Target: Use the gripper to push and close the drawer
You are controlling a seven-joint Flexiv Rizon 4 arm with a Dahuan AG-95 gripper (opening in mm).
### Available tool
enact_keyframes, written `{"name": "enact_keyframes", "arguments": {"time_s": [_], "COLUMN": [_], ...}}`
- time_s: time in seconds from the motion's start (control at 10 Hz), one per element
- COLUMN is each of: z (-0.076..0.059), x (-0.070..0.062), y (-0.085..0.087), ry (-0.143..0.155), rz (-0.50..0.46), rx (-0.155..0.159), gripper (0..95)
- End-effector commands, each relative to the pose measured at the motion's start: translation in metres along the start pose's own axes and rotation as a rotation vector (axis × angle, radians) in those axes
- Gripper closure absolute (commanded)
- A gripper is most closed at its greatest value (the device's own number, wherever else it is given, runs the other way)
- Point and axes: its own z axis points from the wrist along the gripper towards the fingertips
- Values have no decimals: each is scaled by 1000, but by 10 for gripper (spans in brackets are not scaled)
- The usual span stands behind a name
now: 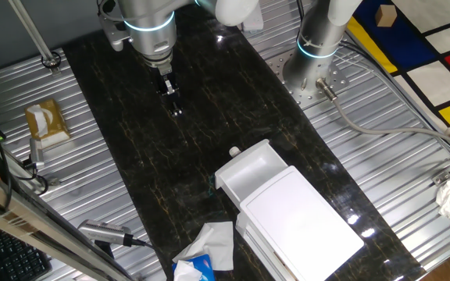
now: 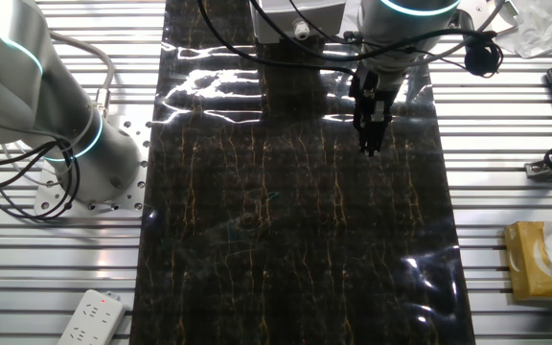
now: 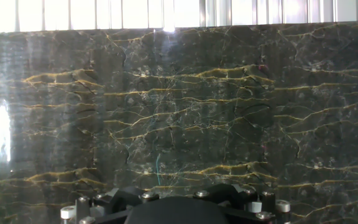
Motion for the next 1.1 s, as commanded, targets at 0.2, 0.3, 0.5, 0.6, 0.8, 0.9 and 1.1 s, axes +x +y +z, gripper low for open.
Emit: {"name": "enact_keyframes", "arguments": {"time_s": [0.2, 0.3, 0.5, 0.6, 0.8, 0.9, 1.1], "z": [0, 0, 0, 0, 0, 0, 0], "x": [0, 0, 0, 0, 0, 0, 0], "y": [0, 0, 0, 0, 0, 0, 0], "ry": [-32, -32, -31, -31, -31, -31, -30], "rz": [-98, -98, -97, -97, -94, -94, -88], "rx": [-9, -9, -9, -8, -8, -8, -7], "gripper": [950, 950, 950, 950, 950, 950, 950]}}
